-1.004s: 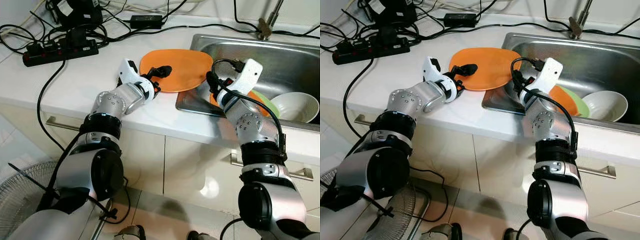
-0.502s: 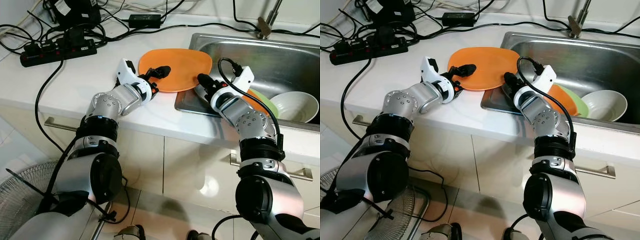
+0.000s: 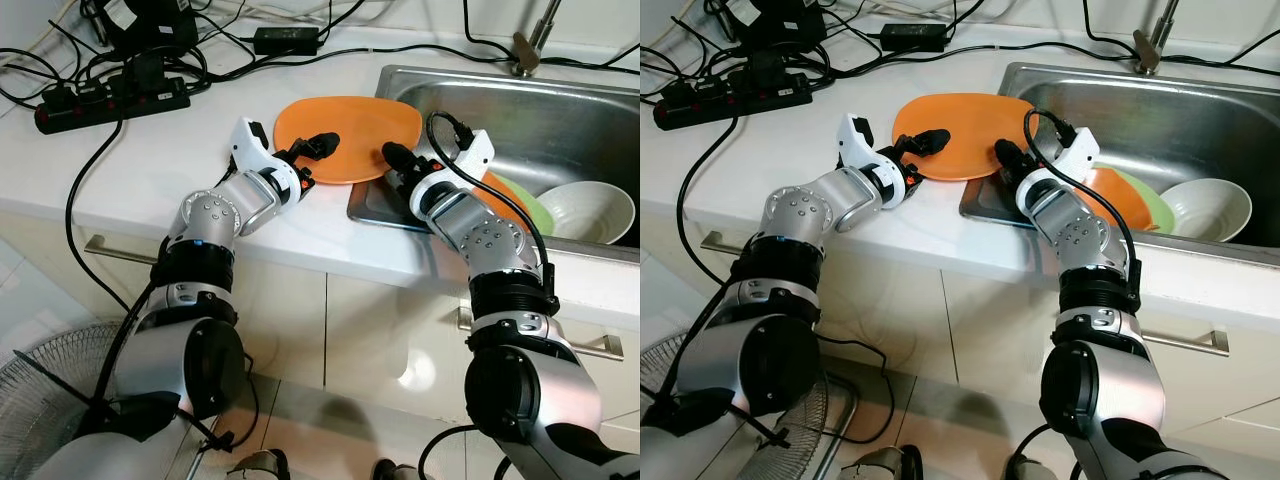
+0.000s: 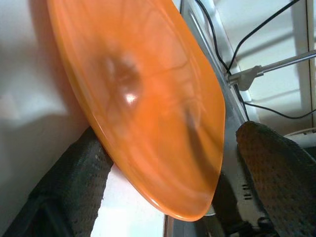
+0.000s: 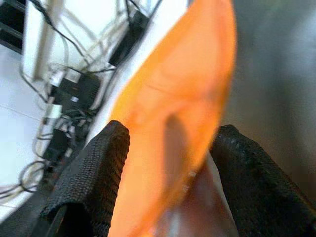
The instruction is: Kitchen organization
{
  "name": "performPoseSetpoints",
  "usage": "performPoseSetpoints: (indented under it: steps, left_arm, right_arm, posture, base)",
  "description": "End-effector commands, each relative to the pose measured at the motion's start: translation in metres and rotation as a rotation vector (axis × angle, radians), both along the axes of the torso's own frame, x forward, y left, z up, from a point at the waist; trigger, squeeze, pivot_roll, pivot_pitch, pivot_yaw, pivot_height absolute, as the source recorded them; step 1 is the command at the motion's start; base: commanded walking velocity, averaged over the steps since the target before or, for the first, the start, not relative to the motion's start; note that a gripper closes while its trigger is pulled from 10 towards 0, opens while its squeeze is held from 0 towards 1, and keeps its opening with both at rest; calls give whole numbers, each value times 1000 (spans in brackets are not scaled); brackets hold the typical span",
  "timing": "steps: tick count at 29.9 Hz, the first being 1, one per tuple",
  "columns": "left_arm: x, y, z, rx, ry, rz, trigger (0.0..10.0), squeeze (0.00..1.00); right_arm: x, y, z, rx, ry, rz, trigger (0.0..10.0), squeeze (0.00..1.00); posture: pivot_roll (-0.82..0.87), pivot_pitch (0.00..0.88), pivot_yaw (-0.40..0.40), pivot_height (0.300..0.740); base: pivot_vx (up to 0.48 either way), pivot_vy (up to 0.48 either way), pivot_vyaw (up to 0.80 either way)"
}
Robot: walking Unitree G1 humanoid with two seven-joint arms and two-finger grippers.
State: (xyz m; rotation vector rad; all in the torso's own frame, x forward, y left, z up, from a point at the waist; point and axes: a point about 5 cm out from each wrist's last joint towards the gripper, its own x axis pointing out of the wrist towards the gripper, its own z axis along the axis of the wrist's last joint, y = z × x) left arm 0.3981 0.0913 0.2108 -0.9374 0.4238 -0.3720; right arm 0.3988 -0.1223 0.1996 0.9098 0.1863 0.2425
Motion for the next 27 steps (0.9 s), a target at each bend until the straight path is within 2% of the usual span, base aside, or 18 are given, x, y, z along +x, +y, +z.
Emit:
performPoseSetpoints:
  steps: [1, 9, 16, 27]
  left_arm:
    - [-7, 1, -33, 56, 126, -5, 10000, 0]
    - [-8, 0, -32, 54, 120, -12, 10000, 0]
    - [-10, -2, -33, 55, 123, -15, 10000, 0]
    - [-12, -4, -33, 53, 121, -19, 10000, 0]
  right_arm:
    - [2, 3, 13, 36, -54, 7, 10000, 0]
    - [3, 6, 12, 15, -53, 13, 10000, 0]
    - [3, 13, 5, -61, -24, 31, 10000, 0]
    - [4, 17, 1, -75, -18, 35, 10000, 0]
  posture:
    - [137, 121, 31, 740]
    - [138, 120, 28, 740]
    - [141, 120, 26, 740]
    - [148, 120, 22, 740]
  base:
    - [0, 0, 0]
    - [0, 0, 0]
    - [0, 0, 0]
    - [0, 0, 0]
